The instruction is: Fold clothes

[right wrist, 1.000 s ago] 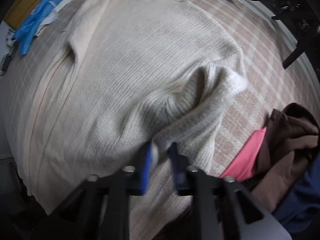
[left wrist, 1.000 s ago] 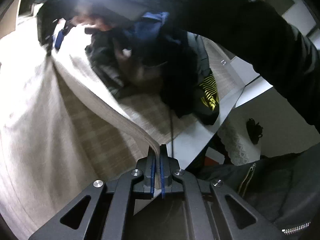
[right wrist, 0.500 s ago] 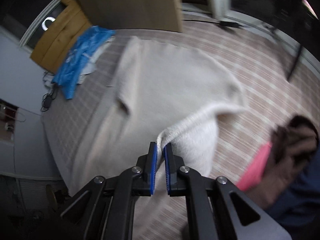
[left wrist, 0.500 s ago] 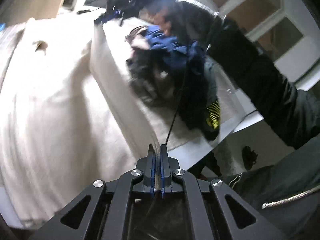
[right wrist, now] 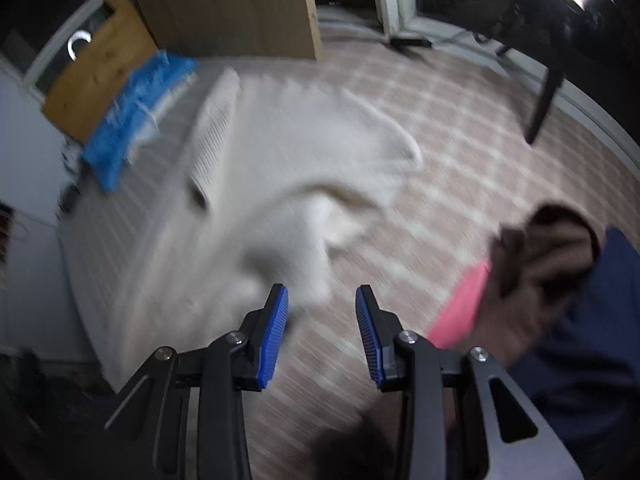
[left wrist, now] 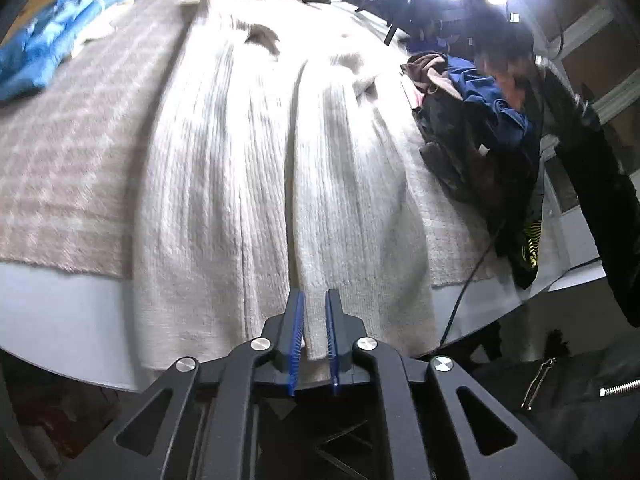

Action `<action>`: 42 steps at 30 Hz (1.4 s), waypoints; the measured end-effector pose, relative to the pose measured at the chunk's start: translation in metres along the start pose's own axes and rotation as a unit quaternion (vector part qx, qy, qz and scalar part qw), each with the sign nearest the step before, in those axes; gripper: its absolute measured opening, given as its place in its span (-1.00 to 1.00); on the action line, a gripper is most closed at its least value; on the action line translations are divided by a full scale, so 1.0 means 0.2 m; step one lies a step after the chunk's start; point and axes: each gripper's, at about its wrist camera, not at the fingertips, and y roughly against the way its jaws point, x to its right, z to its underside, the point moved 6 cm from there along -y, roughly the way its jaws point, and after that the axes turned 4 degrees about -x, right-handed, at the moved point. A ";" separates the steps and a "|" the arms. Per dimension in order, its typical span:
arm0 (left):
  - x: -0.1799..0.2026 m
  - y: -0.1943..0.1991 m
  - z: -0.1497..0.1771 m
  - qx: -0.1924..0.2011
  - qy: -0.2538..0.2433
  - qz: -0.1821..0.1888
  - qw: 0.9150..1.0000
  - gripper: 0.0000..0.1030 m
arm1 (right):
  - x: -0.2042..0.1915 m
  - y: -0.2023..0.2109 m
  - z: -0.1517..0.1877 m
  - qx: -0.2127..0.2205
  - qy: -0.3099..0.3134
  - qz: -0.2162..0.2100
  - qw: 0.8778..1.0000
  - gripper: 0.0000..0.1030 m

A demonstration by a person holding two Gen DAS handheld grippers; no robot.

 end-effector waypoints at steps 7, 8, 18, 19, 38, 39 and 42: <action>0.20 -0.31 -0.07 -0.063 -0.070 0.012 0.995 -0.61 | -0.08 -0.18 0.12 -0.022 0.039 -0.003 0.999 -0.32; 0.22 -0.36 -0.08 -0.074 -0.076 0.010 0.994 -0.61 | -0.11 -0.20 0.12 -0.022 0.048 0.000 0.999 -0.32; 0.15 -0.33 -0.11 -0.077 -0.059 0.056 0.994 -1.00 | -0.12 -0.24 0.10 -0.032 0.083 0.030 0.996 -0.79; 0.16 -0.28 -0.12 -0.071 -0.060 0.067 0.993 -1.00 | -0.11 -0.22 0.11 -0.034 0.085 0.028 0.995 -0.79; 0.40 -0.50 0.03 -0.099 -0.204 -0.110 0.968 -0.17 | -0.15 -0.10 0.20 0.001 0.004 -0.005 1.000 -0.05; 0.39 -0.50 0.03 -0.098 -0.205 -0.111 0.967 -0.21 | -0.13 -0.14 0.18 -0.003 0.002 0.004 1.000 -0.06; 0.34 -0.48 0.02 -0.098 -0.184 -0.097 0.973 -0.84 | -0.13 -0.24 0.15 -0.017 0.002 -0.012 1.000 -0.83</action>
